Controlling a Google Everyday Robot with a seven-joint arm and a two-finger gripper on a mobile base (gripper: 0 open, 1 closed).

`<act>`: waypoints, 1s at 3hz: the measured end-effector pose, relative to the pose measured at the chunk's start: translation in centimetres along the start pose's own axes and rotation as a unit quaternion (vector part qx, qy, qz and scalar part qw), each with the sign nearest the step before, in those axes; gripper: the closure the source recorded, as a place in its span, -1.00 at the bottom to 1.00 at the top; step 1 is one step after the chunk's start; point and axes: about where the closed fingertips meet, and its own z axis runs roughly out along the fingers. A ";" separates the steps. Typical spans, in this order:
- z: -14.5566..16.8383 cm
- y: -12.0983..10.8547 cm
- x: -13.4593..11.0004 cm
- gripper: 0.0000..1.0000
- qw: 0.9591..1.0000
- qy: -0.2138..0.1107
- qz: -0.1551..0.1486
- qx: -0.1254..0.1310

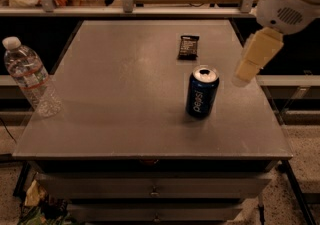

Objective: Move rxbar chocolate near water bottle

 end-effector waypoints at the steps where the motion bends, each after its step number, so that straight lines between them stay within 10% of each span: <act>1: 2.7 -3.3 -0.8 -1.00 0.996 -0.013 0.084 0.012; 3: 7.1 -10.2 -3.5 -1.00 0.974 -0.067 0.209 0.063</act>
Offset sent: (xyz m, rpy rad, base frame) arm 0.1438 -0.0082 -0.0211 0.2200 -0.1102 -0.4653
